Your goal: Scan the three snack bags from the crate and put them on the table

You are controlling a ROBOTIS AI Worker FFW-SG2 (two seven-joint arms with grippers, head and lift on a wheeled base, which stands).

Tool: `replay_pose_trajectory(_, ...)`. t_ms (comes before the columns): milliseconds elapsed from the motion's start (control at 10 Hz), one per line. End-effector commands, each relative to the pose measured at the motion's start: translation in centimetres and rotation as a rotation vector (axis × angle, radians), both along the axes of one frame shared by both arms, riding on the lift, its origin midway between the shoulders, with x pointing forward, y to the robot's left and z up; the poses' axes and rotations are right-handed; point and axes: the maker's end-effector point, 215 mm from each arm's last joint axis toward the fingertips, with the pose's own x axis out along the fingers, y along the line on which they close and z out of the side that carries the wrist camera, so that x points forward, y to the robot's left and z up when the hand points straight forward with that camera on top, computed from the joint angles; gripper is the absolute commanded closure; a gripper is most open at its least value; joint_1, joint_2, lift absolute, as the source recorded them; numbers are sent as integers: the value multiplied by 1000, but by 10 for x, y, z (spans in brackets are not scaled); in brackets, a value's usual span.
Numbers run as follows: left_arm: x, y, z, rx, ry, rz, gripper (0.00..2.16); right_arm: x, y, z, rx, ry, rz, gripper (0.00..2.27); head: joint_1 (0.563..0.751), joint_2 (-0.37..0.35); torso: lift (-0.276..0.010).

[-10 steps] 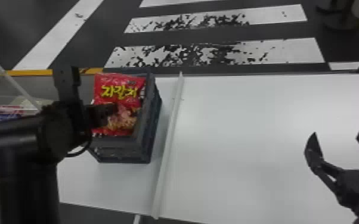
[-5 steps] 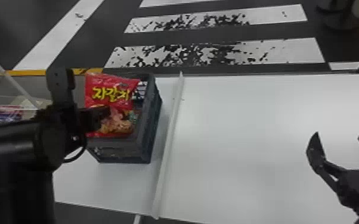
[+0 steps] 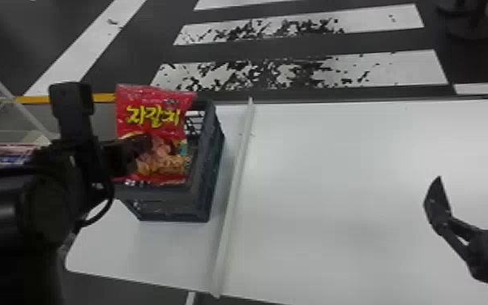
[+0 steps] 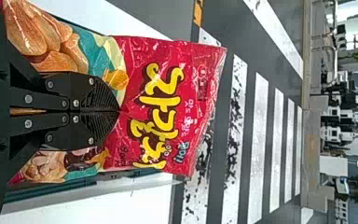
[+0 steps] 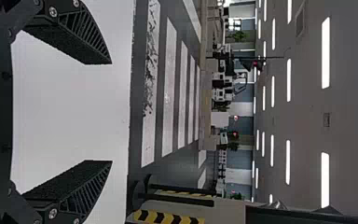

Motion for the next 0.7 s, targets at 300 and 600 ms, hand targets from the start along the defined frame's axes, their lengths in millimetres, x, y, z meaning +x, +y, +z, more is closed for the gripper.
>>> replay_pose_trajectory(300, -25, -45, 33, -19, -53, -75, 2121, 0, -8, 17, 3, -44, -16, 130, 695, 202, -94)
replay_pose_trajectory(600, -25, -141, 32, -135, -57, -253, 2121, 1, -17, 28, 0, -64, -33, 130, 695, 122, -94)
